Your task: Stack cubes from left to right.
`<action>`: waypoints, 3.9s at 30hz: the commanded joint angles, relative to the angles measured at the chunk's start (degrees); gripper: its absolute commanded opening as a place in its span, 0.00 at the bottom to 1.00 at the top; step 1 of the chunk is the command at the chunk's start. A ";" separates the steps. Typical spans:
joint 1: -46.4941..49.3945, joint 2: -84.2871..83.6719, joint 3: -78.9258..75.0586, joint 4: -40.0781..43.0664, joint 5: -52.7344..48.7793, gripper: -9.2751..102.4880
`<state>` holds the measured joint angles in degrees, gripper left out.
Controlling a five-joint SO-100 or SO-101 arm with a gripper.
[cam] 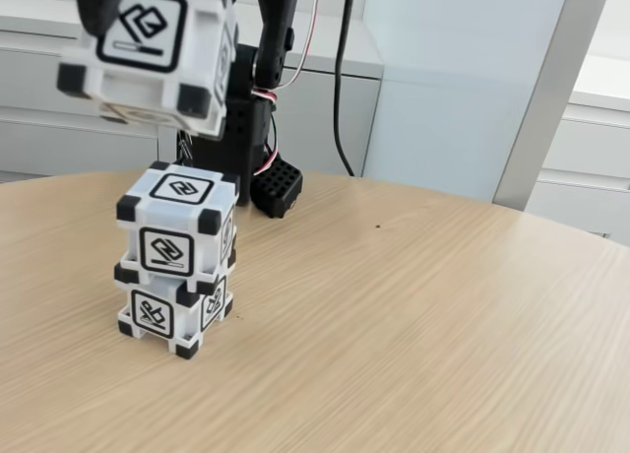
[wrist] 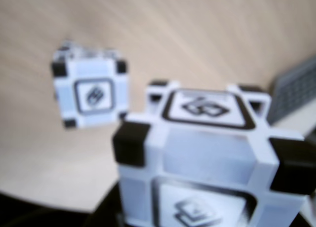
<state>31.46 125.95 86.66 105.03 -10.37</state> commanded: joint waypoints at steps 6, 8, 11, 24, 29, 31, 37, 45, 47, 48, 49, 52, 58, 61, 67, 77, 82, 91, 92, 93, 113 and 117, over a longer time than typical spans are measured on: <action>0.44 4.04 -1.58 4.92 0.88 0.08; 0.44 4.48 -1.58 4.92 0.79 0.08; 0.53 4.75 -1.58 4.92 0.79 0.08; 2.64 3.69 10.28 4.92 0.79 0.08; 2.64 3.60 10.28 4.92 0.62 0.08; 2.64 3.60 10.37 4.92 0.70 0.08; 2.64 3.52 10.55 4.92 -0.18 0.08; 2.55 4.31 10.55 4.92 -2.72 0.08; 2.55 4.75 10.55 4.92 -3.60 0.08; 2.55 4.83 10.55 4.92 -3.60 0.08; 2.55 4.83 10.55 4.92 -3.69 0.08; 2.64 4.83 10.55 4.92 -4.04 0.08; 2.64 8.79 10.55 4.92 -3.60 0.08; 2.64 11.78 10.55 4.92 -2.55 0.08; 2.64 12.48 10.55 4.92 -2.02 0.08; 2.64 17.58 17.49 4.92 -2.55 0.08; 2.64 17.67 17.58 4.92 -2.46 0.08; 1.58 16.61 17.67 4.92 -2.72 0.08; 1.58 16.61 17.67 4.92 -2.64 0.08; 1.58 16.52 17.67 4.92 -2.64 0.08; 2.55 7.91 17.67 4.83 -2.99 0.08; 2.46 7.91 17.67 4.83 -2.72 0.10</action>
<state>33.66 133.77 104.59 105.12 -13.01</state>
